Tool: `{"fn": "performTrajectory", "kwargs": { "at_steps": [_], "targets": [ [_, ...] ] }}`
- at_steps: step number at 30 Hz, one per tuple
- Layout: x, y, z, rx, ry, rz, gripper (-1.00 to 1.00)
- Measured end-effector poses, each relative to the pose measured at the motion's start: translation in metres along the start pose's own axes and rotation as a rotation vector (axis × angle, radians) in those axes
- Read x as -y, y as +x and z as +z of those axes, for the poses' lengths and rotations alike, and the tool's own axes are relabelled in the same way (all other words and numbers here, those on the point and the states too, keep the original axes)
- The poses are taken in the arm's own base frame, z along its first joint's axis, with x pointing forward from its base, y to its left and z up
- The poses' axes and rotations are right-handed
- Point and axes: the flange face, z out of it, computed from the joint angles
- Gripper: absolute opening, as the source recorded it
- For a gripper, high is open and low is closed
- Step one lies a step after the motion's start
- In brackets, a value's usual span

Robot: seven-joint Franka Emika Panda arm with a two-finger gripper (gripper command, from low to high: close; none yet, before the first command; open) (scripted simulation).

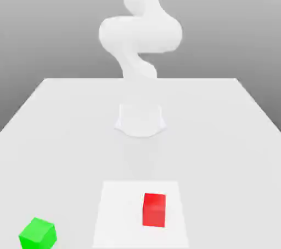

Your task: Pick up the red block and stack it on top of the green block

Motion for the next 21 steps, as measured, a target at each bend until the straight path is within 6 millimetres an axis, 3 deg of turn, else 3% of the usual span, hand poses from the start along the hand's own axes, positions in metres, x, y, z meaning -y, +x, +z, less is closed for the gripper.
{"fn": "performTrajectory", "kwargs": {
  "at_steps": [5,11,16,21],
  "targets": [
    [-0.014,-0.025,0.113,0.108,-0.129,0.018,0.0],
    [-0.054,-0.074,0.228,0.234,-0.276,0.04,0.0],
    [-0.103,-0.128,0.305,0.343,-0.396,0.059,0.0],
    [-0.16,-0.193,0.361,0.454,-0.513,0.078,0.0]
  ]
}}
